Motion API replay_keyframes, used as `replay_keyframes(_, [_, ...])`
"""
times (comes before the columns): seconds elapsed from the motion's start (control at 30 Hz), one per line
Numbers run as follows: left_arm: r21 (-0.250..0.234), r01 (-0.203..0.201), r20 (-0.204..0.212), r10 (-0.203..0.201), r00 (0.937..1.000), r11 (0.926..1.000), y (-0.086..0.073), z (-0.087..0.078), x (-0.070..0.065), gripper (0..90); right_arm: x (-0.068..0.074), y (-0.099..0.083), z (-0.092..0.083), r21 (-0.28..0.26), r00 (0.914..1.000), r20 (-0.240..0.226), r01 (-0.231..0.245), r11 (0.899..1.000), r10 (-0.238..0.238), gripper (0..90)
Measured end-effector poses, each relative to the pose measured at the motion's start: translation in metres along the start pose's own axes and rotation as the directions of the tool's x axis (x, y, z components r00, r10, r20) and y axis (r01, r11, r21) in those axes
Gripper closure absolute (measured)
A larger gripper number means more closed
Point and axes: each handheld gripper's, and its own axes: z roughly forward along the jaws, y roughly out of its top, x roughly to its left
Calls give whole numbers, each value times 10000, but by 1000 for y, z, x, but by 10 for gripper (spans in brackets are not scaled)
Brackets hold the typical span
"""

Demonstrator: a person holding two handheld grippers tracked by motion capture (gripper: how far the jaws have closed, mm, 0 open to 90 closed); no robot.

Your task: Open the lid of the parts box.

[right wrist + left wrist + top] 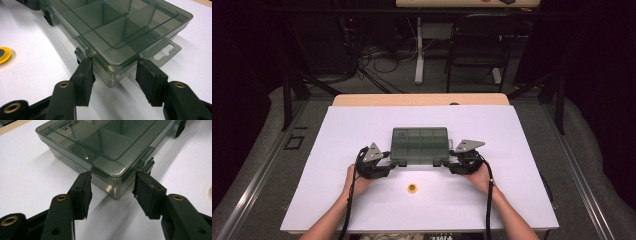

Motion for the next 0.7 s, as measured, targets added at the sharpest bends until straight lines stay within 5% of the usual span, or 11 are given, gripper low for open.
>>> replay_keyframes(0.7, [-245,215,138,-211,9997,9995,1,-3,-1,508,0,1,-2,-87,10000,52,-6,10000,7,498])
